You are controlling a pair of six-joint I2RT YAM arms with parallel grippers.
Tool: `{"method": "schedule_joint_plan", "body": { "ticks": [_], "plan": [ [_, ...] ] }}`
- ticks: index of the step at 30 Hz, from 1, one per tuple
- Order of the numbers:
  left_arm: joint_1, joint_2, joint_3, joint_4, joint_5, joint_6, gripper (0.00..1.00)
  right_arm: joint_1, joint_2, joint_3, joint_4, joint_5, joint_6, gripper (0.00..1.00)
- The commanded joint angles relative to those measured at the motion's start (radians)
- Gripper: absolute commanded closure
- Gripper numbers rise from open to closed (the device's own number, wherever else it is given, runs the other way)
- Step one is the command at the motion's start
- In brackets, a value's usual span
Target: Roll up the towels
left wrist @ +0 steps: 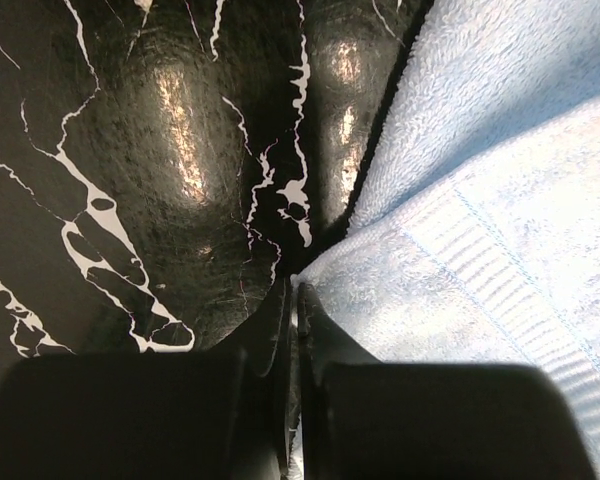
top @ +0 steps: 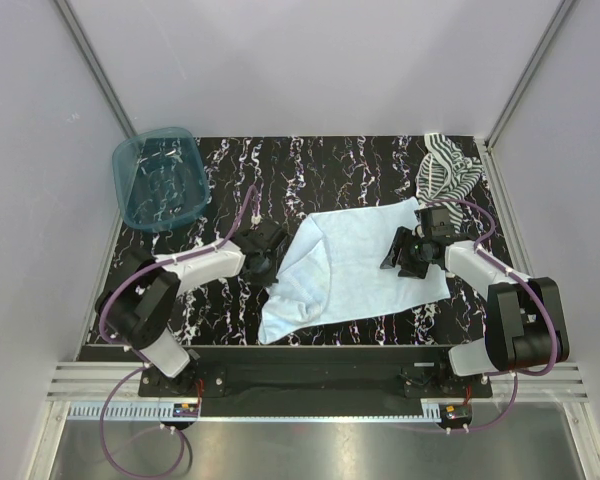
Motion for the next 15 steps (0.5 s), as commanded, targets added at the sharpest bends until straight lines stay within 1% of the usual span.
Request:
{"method": "schedule_joint_plan", "body": {
  "ticks": [1, 3, 5, 6, 7, 8, 10, 11, 14, 15],
  "plan": [
    [0.006, -0.043, 0.001, 0.010, 0.005, 0.020, 1.00, -0.001, 0.002, 0.011, 0.004, 0.019, -0.019, 0.37],
    [0.007, -0.067, 0.015, -0.024, -0.010, 0.028, 1.00, -0.001, 0.000, 0.011, 0.004, 0.022, -0.019, 0.37],
    [0.007, -0.090, 0.064, -0.070, -0.070, 0.040, 1.00, -0.001, 0.002, 0.011, 0.004, 0.022, -0.019, 0.37],
    [0.009, -0.098, 0.085, -0.125, -0.090, 0.050, 1.00, -0.001, 0.002, 0.011, 0.002, 0.025, -0.019, 0.37],
    [0.013, -0.112, 0.110, -0.151, -0.137, 0.069, 1.00, -0.001, 0.007, 0.013, 0.005, 0.025, -0.019, 0.37],
    [0.018, -0.120, 0.166, -0.180, -0.163, 0.082, 1.00, 0.001, 0.008, 0.015, 0.007, 0.024, -0.021, 0.37],
    [0.048, -0.127, 0.222, -0.255, -0.235, 0.128, 1.00, -0.001, 0.017, 0.013, 0.012, 0.019, -0.019, 0.37],
    [0.064, -0.126, 0.280, -0.278, -0.258, 0.145, 1.00, -0.001, 0.022, 0.013, 0.015, 0.015, -0.016, 0.37],
    [0.156, -0.100, 0.377, -0.349, -0.335, 0.209, 1.00, -0.001, 0.030, 0.013, 0.022, 0.004, -0.009, 0.37],
    [0.209, -0.086, 0.401, -0.381, -0.364, 0.226, 1.00, -0.001, 0.033, 0.015, 0.024, 0.004, -0.009, 0.37]
  ]
}}
